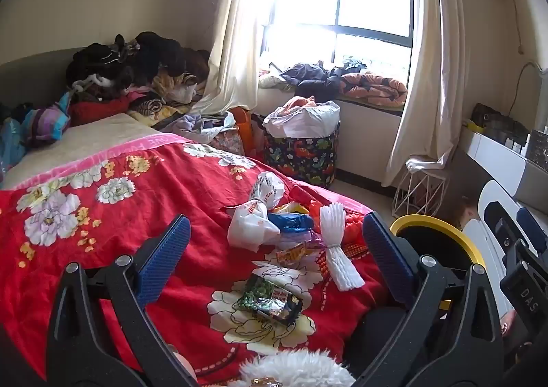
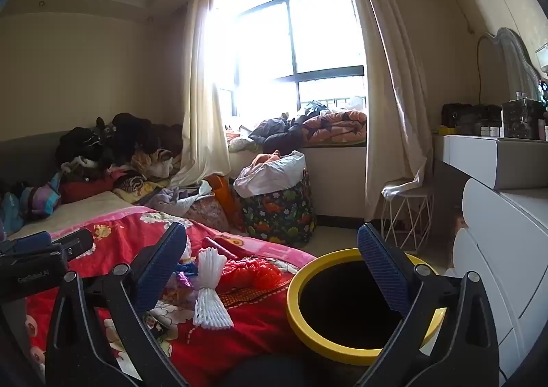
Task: Collect trash
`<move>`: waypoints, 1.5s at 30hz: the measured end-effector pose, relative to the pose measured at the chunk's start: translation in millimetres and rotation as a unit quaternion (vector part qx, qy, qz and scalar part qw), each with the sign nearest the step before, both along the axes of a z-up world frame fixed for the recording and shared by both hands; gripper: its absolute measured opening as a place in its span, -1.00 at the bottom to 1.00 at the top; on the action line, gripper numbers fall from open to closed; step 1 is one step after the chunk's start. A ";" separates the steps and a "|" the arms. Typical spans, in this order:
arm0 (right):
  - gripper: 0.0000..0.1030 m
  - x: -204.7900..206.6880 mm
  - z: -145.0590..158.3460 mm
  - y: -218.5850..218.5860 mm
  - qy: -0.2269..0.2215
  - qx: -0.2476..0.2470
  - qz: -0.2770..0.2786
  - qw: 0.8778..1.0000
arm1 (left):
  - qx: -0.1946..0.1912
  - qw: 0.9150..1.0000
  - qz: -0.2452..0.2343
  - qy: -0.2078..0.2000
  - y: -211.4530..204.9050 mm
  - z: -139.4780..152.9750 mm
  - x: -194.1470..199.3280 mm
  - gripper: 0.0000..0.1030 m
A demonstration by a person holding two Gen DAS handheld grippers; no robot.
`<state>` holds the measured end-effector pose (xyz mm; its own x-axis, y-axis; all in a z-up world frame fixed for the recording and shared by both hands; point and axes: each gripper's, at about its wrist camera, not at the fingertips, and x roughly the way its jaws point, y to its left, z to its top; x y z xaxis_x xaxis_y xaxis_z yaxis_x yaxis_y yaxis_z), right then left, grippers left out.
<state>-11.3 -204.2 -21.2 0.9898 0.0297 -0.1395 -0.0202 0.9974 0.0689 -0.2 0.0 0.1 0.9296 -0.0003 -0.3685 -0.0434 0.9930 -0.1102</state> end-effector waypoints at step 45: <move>0.88 0.7 -0.4 2.8 0.003 -0.006 0.001 1.000 | 0.002 1.000 0.000 -0.004 -0.1 0.1 0.3 0.79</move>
